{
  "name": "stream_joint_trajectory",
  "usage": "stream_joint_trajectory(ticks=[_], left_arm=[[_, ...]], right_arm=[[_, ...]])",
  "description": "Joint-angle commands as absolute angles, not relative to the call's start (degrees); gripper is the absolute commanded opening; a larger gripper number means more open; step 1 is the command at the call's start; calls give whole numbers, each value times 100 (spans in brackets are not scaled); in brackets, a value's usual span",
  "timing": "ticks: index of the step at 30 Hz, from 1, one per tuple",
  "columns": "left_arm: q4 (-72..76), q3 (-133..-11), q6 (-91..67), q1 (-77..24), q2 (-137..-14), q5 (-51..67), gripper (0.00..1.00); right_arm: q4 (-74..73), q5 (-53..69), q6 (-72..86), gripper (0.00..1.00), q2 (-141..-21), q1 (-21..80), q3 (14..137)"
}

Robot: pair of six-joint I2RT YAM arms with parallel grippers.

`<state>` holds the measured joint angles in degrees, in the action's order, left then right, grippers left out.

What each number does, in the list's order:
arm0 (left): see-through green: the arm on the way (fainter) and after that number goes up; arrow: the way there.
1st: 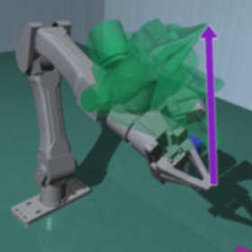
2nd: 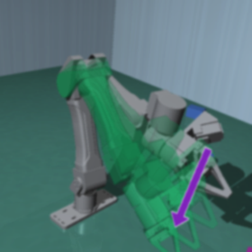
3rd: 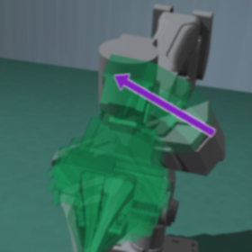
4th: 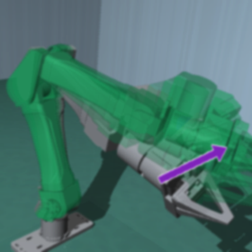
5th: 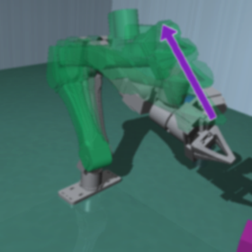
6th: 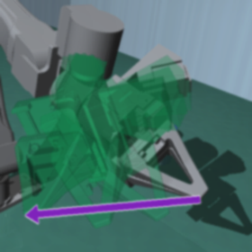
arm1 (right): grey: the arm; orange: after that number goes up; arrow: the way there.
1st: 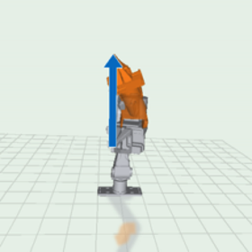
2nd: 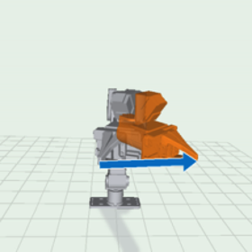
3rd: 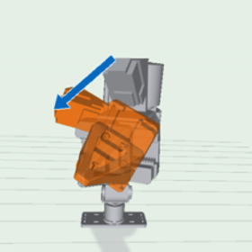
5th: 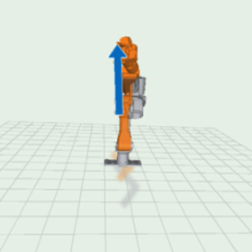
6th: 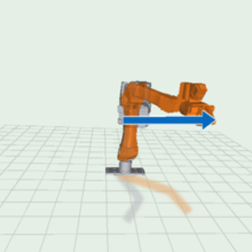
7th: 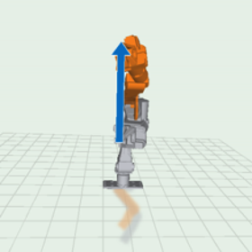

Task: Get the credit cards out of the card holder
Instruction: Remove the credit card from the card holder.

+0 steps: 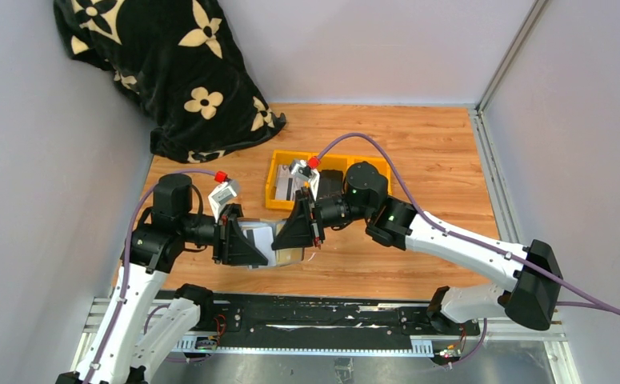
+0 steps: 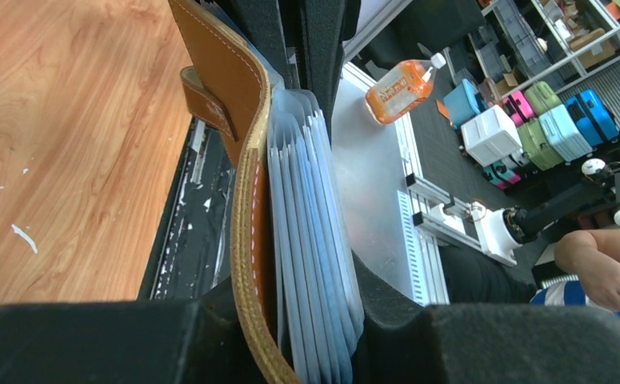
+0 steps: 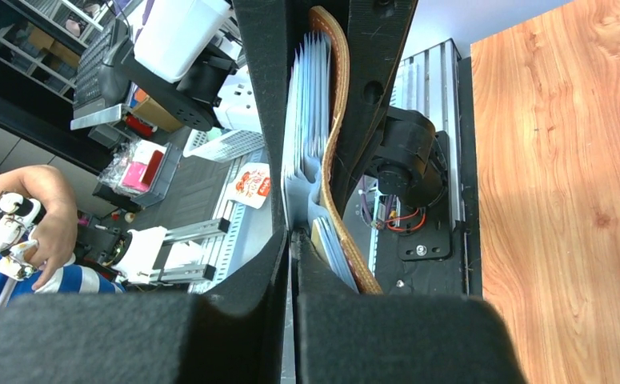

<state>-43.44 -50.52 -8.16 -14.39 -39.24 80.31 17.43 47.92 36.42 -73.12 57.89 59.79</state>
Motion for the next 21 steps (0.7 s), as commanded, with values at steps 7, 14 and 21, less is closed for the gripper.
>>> stream_joint_trajectory(ticks=[7,14,21], left_arm=[[-4316,-5496,-824,-1485,-3852,8456,23],[-4312,-5616,-925,-1485,-3826,8474,25],[-4314,-5687,-1021,-1485,-3814,8447,30]], right_arm=[[2800,4617,4371,23,-7587,5685,5869],[3330,4714,4732,0,-7551,5563,5665],[3330,4735,4697,0,-7296,5489,5456]])
